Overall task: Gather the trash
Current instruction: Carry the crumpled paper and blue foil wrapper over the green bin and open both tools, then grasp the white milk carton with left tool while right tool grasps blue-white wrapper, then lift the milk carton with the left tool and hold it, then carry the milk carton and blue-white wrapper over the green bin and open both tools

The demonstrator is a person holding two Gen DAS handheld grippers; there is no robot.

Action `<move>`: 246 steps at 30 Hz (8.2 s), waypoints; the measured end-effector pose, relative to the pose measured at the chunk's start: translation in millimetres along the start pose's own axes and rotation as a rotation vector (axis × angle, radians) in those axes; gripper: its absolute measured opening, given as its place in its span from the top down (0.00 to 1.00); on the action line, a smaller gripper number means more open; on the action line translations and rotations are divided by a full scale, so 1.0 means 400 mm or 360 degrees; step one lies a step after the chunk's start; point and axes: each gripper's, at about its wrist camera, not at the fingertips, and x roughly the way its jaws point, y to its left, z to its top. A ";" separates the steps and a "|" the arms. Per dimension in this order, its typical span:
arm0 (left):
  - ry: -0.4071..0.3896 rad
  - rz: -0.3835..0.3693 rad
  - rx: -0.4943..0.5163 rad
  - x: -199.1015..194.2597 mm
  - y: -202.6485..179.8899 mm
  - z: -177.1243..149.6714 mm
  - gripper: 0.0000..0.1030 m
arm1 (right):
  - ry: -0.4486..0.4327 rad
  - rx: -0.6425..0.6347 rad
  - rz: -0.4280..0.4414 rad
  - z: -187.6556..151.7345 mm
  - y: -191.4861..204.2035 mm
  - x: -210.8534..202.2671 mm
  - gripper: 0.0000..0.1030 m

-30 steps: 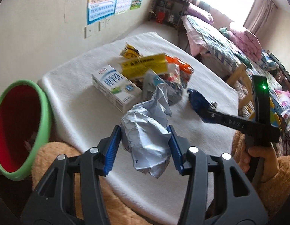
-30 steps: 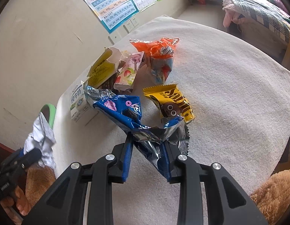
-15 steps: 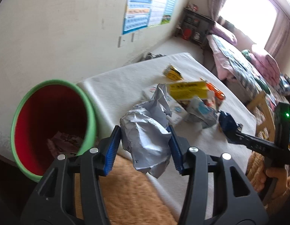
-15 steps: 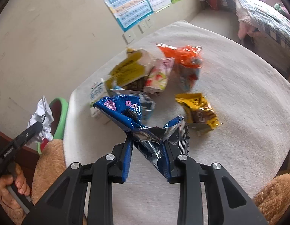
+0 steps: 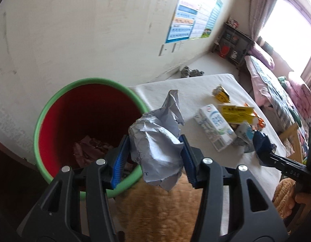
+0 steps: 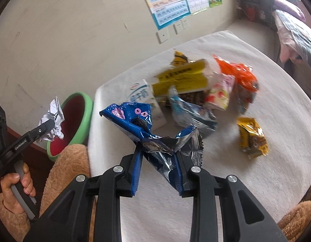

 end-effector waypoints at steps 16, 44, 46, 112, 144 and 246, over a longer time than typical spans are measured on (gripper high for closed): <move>-0.0029 0.0224 -0.0206 -0.009 0.171 0.005 0.53 | 0.0018 -0.0255 0.0229 0.119 0.252 0.083 0.73; 0.0009 0.0290 -0.0346 0.017 0.300 -0.004 0.53 | 0.0124 -0.0501 0.0499 0.216 0.562 0.235 0.72; 0.0010 0.0303 -0.0361 0.017 0.306 -0.005 0.49 | 0.0131 -0.0485 0.0536 0.218 0.566 0.240 0.62; 0.0370 0.0141 0.0249 0.397 -0.467 0.076 0.18 | -0.0133 0.0145 -0.0067 -0.110 -0.237 -0.077 0.75; 0.0478 0.0104 0.0275 0.385 -0.429 0.024 0.43 | -0.0103 0.0180 -0.0013 -0.109 -0.254 -0.057 0.75; -0.0142 0.0216 0.0017 -0.013 0.016 0.043 0.44 | -0.0081 -0.0269 0.0286 0.144 0.254 0.045 0.88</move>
